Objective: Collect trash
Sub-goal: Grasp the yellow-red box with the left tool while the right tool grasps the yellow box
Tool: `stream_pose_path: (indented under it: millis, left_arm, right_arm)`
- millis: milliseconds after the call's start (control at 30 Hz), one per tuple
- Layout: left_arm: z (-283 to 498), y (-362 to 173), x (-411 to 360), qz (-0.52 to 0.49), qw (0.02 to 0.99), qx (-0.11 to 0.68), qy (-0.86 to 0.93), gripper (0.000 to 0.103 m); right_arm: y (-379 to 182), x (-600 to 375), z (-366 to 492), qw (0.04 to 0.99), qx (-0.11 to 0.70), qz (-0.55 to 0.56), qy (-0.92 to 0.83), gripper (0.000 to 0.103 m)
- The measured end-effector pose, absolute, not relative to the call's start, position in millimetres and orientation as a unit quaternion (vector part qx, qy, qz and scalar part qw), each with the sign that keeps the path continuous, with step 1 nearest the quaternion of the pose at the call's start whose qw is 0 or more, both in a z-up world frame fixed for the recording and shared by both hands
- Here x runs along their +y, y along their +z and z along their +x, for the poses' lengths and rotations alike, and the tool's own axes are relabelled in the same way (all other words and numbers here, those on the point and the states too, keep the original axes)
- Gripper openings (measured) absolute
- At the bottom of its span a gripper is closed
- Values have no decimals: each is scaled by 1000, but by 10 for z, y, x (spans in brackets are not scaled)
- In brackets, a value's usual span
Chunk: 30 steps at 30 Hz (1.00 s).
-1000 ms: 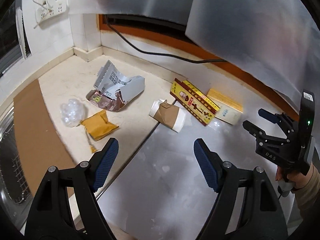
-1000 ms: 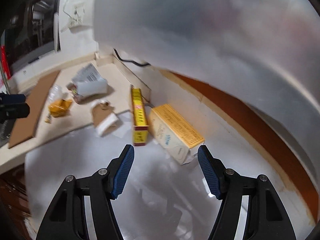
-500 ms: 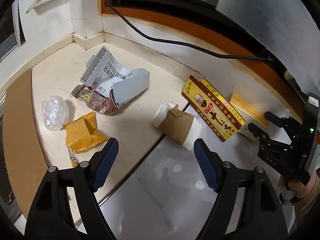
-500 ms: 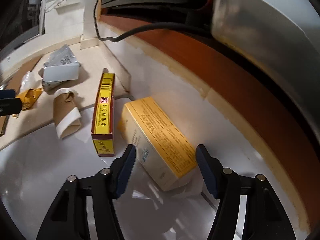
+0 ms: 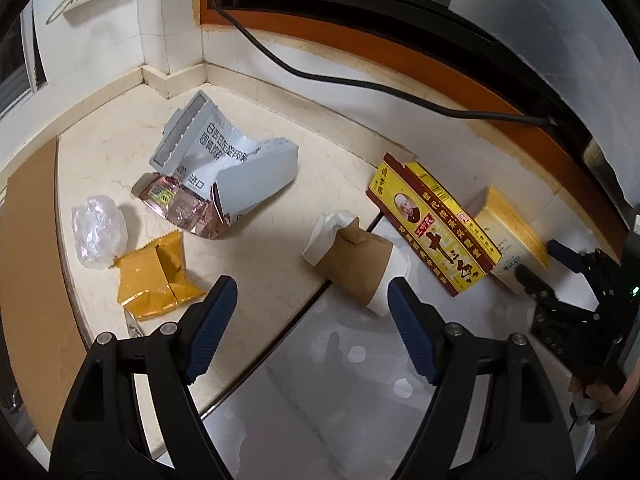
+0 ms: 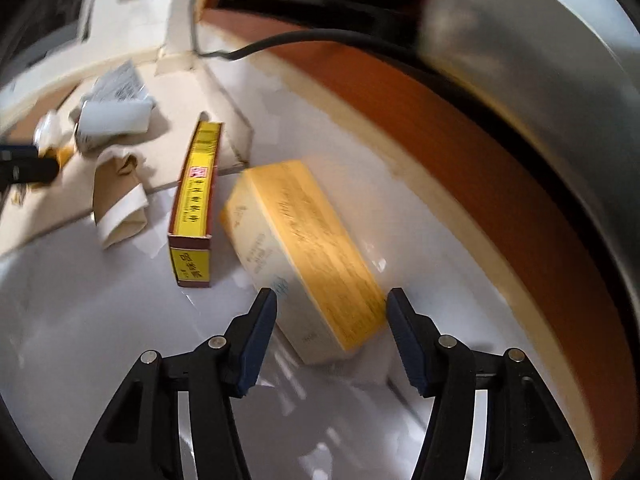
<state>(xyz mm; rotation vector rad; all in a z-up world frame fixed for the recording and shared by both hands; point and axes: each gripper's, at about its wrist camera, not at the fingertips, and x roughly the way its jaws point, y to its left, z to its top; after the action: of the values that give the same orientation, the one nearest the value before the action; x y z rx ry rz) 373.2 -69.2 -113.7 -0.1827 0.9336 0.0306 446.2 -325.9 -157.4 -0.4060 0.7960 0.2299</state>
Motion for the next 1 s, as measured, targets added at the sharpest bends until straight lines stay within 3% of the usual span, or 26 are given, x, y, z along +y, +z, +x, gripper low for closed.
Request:
stream_pose_path:
  millis: [400, 1000]
  left_arm:
    - [3675, -1221, -709, -96, 886, 454, 6, 75]
    - [3588, -1271, -650, -94, 882, 463, 8, 75]
  right_arm:
    - [-1664, -3463, 4309, 897, 410, -82, 147, 52]
    - [-1697, -3117, 4095, 866, 431, -115, 225, 51]
